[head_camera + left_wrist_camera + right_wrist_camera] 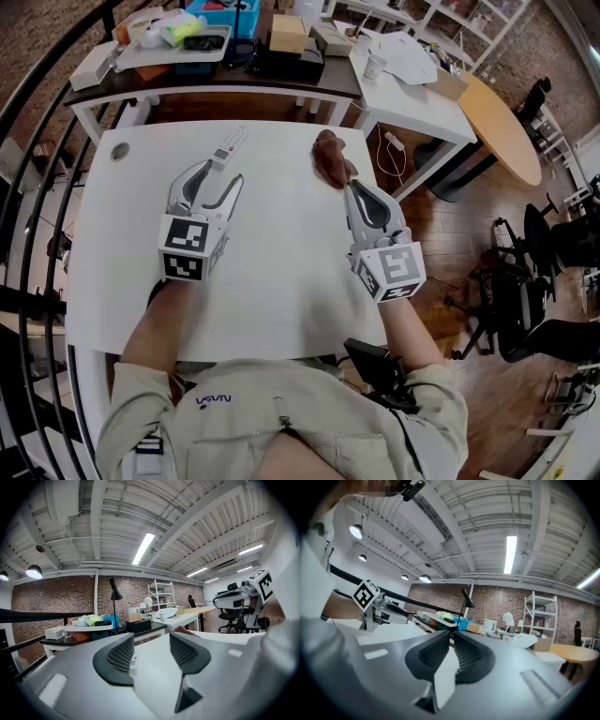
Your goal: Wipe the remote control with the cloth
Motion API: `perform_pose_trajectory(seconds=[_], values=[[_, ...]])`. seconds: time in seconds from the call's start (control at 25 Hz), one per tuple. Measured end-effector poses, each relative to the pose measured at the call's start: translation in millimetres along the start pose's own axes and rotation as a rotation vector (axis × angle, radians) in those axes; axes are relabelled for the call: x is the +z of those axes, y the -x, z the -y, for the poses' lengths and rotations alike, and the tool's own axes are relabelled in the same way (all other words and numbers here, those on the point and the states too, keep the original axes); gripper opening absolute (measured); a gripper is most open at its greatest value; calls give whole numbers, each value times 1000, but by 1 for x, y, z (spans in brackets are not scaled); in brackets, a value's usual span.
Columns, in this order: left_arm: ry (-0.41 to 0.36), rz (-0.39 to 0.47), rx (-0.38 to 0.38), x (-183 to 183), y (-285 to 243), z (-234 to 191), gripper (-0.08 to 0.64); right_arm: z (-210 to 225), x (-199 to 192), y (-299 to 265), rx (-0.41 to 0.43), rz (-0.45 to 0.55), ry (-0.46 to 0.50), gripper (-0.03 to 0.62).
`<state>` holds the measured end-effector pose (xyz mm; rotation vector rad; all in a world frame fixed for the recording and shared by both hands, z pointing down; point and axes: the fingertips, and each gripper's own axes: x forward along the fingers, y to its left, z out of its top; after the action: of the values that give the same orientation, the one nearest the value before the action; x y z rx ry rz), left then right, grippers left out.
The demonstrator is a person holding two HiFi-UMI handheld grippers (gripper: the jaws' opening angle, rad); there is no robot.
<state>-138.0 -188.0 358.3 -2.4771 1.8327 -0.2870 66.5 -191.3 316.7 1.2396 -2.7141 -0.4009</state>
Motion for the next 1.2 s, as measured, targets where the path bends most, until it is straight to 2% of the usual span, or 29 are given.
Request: perform_pose_trajectory(seconds=[0.08,0.2,0.44,0.64,0.92,1.2], values=[[5,6,6,7,-11,-9,221,4,0,-11,11,-7,19,34],[10,-7,15,11,-30,-23,244,10,-5,-31,28,-32,35,93],[31,-119,1,-10,-83,-47,308,37,-34,-78,22,-131,-8,201],[60,-251,-32,-49,-124,-58,368,58,-56,-111,21,-215,-54,235],[143,-391,-48,-92,-147,-66,385,67,-91,-140,58,-321,-135,273],[142,-532,-75,-118,-157,-65,419,71,-127,-152,86,-431,-200,325]])
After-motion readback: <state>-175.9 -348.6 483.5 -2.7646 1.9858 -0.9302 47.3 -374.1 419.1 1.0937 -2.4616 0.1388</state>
